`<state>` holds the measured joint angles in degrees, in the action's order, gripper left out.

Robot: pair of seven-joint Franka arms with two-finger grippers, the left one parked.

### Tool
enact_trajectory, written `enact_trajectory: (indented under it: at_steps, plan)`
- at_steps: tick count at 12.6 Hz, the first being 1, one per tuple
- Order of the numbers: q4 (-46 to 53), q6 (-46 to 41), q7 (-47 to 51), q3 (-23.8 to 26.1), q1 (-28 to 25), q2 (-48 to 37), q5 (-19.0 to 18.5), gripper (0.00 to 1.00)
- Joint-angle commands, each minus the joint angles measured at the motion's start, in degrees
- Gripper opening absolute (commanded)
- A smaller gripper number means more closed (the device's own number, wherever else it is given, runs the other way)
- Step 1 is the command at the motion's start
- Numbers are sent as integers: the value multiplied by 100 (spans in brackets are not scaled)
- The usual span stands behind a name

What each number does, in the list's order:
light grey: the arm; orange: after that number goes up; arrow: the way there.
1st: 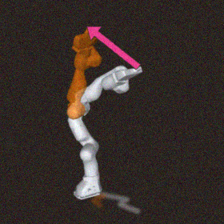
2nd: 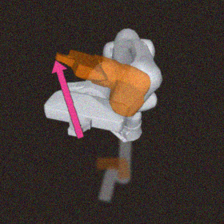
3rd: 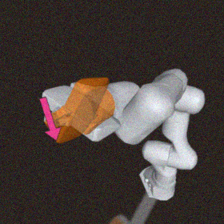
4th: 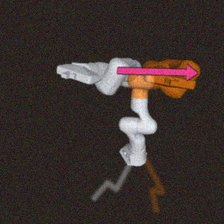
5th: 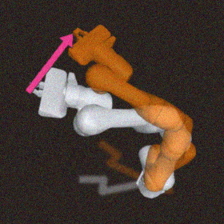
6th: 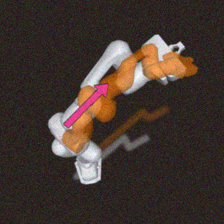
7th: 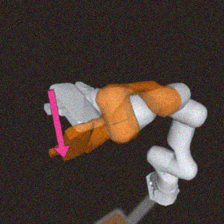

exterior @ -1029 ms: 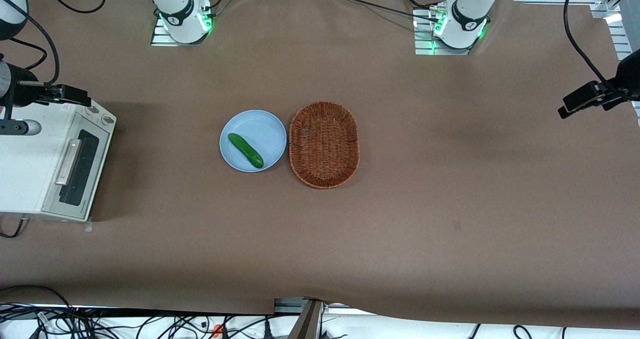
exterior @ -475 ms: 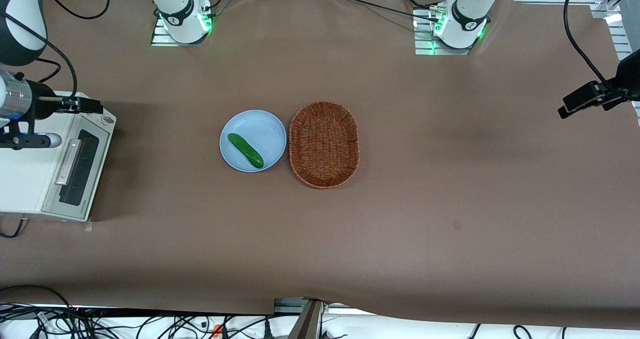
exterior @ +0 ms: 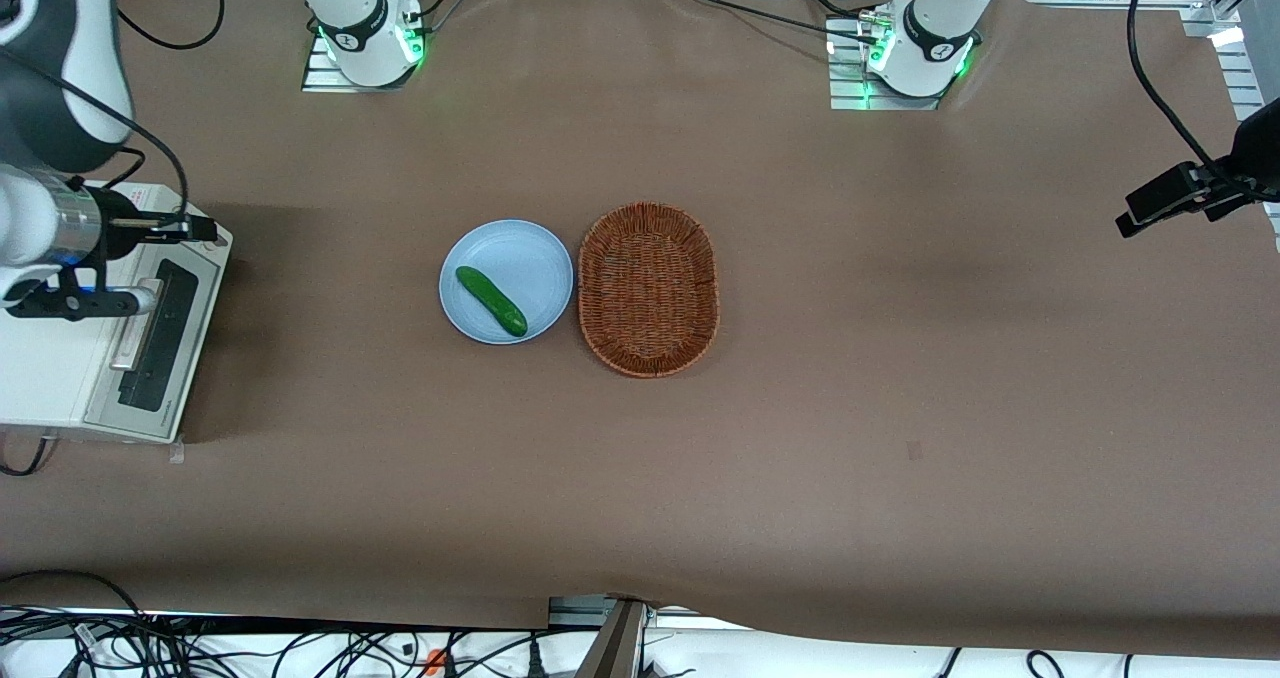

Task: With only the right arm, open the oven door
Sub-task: 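Move the right gripper over the toaster oven toward its door handle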

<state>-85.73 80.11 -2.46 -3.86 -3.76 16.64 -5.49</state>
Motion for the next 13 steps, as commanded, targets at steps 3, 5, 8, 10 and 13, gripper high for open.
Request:
enact_trajectory:
  at_steps: [3,5,8,10,13]
  plan:
    - [-443,486,-70,17,-388,278,-655,0]
    - [-803,1048,-726,25,-528,365,-1486,0]
    - [-840,1322,-1308,8,-520,577,-1859,0]
    - [-875,1446,-1607,-10,-485,682,-2175,0]
    - [-1181,1779,-1932,-19,-485,665,-2780,0]
